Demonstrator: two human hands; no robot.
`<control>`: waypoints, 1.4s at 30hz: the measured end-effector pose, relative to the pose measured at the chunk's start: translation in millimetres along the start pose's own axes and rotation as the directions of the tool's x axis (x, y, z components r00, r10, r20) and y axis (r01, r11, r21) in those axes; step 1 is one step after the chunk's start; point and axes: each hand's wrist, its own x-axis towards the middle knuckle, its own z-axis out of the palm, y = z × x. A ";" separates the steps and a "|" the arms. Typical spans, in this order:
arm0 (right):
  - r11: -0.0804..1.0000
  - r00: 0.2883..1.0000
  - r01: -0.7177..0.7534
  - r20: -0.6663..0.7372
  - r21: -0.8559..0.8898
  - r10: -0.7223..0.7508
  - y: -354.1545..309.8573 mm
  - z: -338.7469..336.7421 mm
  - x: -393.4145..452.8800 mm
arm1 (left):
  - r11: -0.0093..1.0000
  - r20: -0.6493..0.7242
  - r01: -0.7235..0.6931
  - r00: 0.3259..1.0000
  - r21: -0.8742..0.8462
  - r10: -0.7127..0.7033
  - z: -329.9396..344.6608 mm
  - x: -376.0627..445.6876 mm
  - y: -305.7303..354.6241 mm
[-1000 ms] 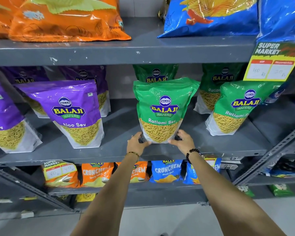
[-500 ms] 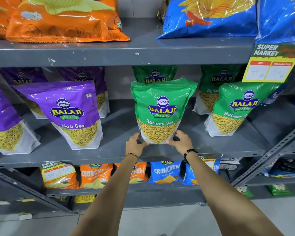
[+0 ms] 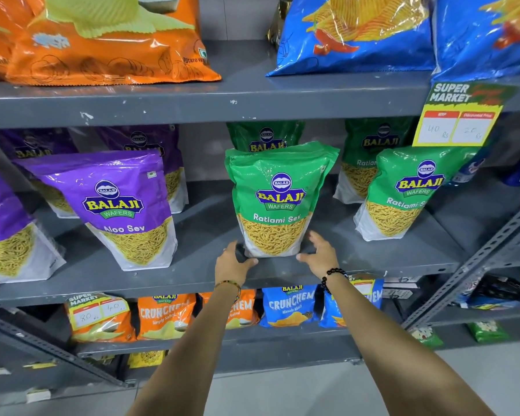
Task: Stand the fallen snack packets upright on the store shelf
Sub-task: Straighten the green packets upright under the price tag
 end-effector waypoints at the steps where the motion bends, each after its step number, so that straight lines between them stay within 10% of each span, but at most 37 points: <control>1: 0.998 1.000 -0.003 -0.008 -0.060 0.003 4.1 -1.8 -3.7 | 0.999 -0.026 0.017 1.000 0.031 -0.016 1.9 -5.2 -2.5; 7: 0.976 0.994 -0.030 -0.107 -0.215 0.007 34.0 -23.8 -27.6 | 0.986 -0.090 -0.079 0.992 0.143 0.093 31.7 -48.4 -9.8; 18: 0.983 0.861 -0.181 -0.487 -0.022 0.148 84.8 -133.3 -8.6 | 0.952 0.245 -0.293 0.933 0.087 0.264 134.1 -51.1 70.1; 30: 0.993 0.996 -0.077 0.060 0.090 0.072 108.2 -227.9 89.9 | 0.994 0.199 -0.111 0.973 -0.025 0.113 217.5 5.2 156.9; 42: 0.989 0.994 -0.045 0.107 0.140 0.030 123.7 -230.4 90.2 | 0.992 0.134 -0.099 0.985 -0.073 0.109 223.9 -7.6 162.3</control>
